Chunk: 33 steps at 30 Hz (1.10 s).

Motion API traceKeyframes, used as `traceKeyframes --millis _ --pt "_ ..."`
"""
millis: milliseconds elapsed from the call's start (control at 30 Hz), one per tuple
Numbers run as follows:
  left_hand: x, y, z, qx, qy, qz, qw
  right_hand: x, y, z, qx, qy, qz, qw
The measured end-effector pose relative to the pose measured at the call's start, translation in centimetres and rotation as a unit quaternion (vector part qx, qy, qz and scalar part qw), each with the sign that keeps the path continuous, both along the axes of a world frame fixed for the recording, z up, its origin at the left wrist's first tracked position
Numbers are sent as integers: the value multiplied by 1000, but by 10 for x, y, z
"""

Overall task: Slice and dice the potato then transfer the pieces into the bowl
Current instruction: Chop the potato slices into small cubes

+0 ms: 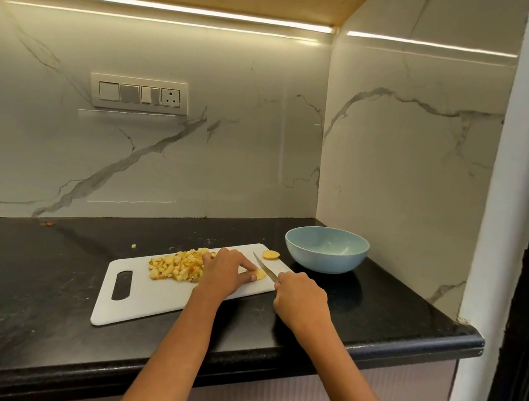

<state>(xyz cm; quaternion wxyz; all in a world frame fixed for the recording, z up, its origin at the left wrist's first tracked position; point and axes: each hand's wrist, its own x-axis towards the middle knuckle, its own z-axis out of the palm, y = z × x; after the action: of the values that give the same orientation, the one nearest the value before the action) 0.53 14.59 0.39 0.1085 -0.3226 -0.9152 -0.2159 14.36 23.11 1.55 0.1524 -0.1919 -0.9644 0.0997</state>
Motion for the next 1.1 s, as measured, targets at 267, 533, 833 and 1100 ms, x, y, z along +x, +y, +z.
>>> traceKeyframes --millis 267,533,833,1100 --pt "0 0 -1 -21 -9 -11 1000 2 -5 0 -31 7 -24 999" --pt "-5 0 -2 -36 -14 -16 999 2 -8 1 -14 5 -13 1000" --pt "-7 1 -2 5 -18 -1 1000 2 -14 3 15 -7 -2 1000" --pt "-4 -2 2 -1 -5 -7 1000 -5 -12 7 15 -9 -13 1000"
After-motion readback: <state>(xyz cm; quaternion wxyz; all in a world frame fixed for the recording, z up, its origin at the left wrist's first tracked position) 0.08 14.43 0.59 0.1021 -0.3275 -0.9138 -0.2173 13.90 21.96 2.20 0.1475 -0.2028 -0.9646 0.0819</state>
